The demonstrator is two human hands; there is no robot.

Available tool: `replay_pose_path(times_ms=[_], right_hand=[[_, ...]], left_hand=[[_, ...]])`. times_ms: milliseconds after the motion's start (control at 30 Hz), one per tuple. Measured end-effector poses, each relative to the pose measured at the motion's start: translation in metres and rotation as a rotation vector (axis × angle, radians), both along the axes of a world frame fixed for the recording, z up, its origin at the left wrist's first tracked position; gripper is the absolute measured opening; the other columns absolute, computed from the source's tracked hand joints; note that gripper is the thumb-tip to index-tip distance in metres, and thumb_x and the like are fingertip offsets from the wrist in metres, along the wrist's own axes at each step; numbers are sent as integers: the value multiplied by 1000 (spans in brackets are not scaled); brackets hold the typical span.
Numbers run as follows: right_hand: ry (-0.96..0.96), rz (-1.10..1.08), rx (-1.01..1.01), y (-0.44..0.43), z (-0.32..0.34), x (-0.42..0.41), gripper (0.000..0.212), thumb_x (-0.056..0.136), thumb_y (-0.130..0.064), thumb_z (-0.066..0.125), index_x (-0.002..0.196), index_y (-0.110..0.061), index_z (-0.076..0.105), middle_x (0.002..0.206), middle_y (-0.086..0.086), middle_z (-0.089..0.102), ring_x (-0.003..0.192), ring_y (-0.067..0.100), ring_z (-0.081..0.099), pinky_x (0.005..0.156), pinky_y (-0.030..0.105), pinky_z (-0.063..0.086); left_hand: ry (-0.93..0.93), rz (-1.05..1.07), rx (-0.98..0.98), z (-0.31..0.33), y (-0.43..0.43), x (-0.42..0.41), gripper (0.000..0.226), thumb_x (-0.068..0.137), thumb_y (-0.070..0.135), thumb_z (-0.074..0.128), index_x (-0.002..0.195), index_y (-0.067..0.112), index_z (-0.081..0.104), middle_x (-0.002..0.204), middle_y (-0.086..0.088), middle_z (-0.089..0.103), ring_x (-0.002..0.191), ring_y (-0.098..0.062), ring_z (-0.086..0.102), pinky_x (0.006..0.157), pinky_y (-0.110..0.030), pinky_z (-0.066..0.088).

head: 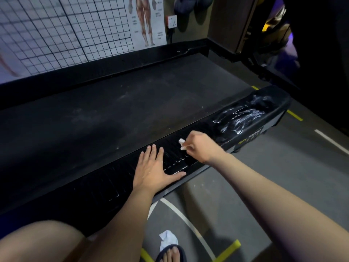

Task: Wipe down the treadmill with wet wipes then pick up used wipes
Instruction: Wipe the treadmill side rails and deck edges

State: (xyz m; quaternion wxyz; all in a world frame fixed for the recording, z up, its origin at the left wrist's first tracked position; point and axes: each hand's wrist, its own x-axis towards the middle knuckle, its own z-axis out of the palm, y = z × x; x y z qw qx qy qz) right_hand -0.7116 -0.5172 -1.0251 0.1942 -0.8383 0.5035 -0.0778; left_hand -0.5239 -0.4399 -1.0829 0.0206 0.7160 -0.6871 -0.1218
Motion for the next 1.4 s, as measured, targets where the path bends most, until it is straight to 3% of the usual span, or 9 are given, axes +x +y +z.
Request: replay_pose_path(times_ms=[167, 267, 367, 500, 667, 833, 1067, 1167, 1400], right_hand=[[204, 78, 59, 3, -4, -10, 31, 93, -8, 56, 116, -11, 75, 116, 6, 61, 107, 27, 62, 81, 28, 48], [293, 80, 119, 4, 4, -17, 16, 91, -16, 63, 91, -6, 76, 100, 8, 63, 92, 28, 63, 78, 33, 52], [341, 56, 128, -3, 13, -25, 36, 88, -28, 68, 57, -16, 55, 69, 5, 60, 70, 26, 59, 67, 36, 55], [71, -73, 82, -18, 13, -29, 11, 86, -30, 73, 88, -21, 80, 87, -4, 69, 79, 12, 64, 77, 24, 52], [24, -2, 73, -8, -9, -9, 19, 85, -11, 67, 98, -10, 80, 101, 3, 68, 95, 12, 67, 73, 4, 36], [139, 27, 249, 0, 3, -19, 20, 76, -21, 66, 90, -23, 80, 91, -8, 68, 87, 12, 67, 82, 27, 56], [-36, 66, -23, 12, -27, -4, 29, 85, -6, 66, 110, -13, 77, 105, 7, 69, 98, 29, 63, 87, 35, 52], [68, 104, -76, 4, -34, -17, 16, 90, -14, 65, 98, -12, 79, 100, 8, 66, 93, 30, 58, 81, 40, 50], [86, -207, -138, -20, -24, -107, 15, 82, -16, 60, 74, -12, 73, 80, 5, 57, 84, 32, 57, 79, 42, 48]], left_hand=[[5, 0, 9, -1, 0, 0, 133, 66, 105, 30, 166, 20, 9, 174, -8, 2, 160, -20, -6, 130, -41, -2], [1, -5, 9, -1, -1, 1, 133, 67, 105, 29, 166, 19, 8, 174, -8, 1, 160, -21, -7, 130, -42, -2], [-3, -4, 6, -2, 0, 0, 133, 67, 105, 29, 166, 18, 9, 173, -9, 2, 160, -22, -6, 130, -43, -2], [-3, -5, 9, -3, -2, 1, 135, 65, 106, 29, 166, 18, 10, 173, -8, 4, 160, -22, -5, 130, -43, -1], [-11, -5, -4, -4, -2, 0, 134, 66, 106, 30, 166, 18, 13, 173, -9, 7, 160, -23, -3, 130, -44, 1], [-19, -11, -10, -5, -2, 0, 133, 67, 105, 31, 166, 17, 13, 173, -9, 7, 160, -23, -2, 130, -44, 2], [-2, -20, -41, -4, -2, 0, 133, 67, 104, 30, 166, 19, 7, 174, -8, -1, 160, -21, -3, 130, -44, 3], [24, -60, -40, -4, -1, 2, 128, 70, 103, 31, 165, 26, -6, 172, 3, -18, 159, -13, -8, 130, -45, 2], [28, -63, 5, 1, -4, 1, 128, 63, 109, 27, 165, 34, 12, 172, 14, 4, 158, -7, -1, 130, -44, 1]])
